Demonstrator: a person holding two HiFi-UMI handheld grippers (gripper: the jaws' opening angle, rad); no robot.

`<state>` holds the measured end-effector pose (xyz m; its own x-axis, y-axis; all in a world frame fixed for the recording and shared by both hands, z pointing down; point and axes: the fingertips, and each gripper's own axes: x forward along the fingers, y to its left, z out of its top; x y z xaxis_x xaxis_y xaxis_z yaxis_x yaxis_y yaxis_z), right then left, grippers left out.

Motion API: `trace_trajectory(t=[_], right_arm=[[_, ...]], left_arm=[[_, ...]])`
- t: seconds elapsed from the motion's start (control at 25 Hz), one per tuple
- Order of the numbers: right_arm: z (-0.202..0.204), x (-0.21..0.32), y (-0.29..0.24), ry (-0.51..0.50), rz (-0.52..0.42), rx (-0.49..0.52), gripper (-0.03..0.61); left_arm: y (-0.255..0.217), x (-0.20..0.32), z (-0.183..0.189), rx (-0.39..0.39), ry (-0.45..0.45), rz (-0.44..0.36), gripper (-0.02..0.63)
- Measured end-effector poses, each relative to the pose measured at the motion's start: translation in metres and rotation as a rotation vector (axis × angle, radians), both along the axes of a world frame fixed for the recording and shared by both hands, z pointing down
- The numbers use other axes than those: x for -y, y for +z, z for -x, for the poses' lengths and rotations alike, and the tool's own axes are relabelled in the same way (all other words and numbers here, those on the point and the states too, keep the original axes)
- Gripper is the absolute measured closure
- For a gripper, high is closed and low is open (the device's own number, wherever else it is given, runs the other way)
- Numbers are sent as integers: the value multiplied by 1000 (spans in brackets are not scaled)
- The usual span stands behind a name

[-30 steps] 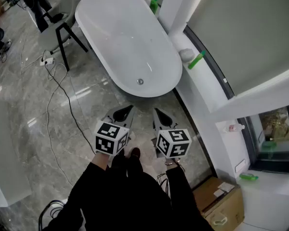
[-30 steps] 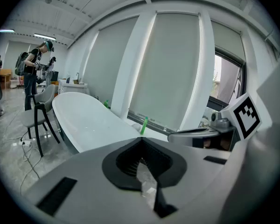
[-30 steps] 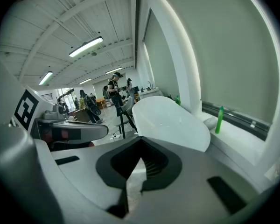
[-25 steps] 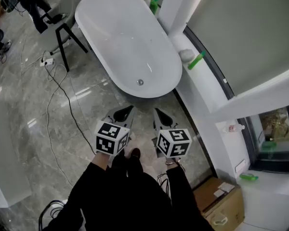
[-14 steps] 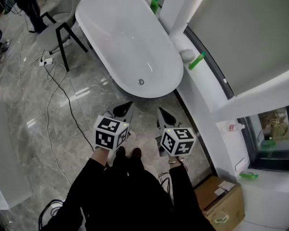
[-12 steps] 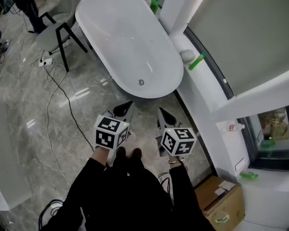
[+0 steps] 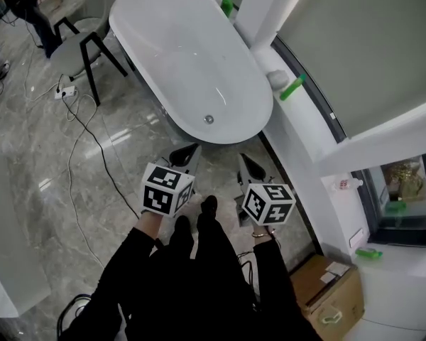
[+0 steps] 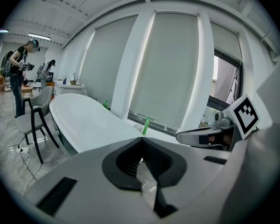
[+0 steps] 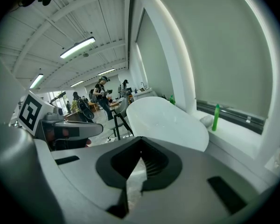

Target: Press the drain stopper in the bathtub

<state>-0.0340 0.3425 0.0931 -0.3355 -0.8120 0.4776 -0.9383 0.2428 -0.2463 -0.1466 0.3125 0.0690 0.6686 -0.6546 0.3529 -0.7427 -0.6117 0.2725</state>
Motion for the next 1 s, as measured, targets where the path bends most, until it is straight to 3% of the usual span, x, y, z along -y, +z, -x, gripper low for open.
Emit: trace_trajectory(t=[0.48, 1.0], right_arm=[[-24, 52, 9, 9, 18, 10, 577], [-84, 152, 42, -17, 91, 29, 577]], left_arm=[[12, 48, -22, 18, -3, 22, 606], [50, 149, -64, 57, -71, 112, 606]])
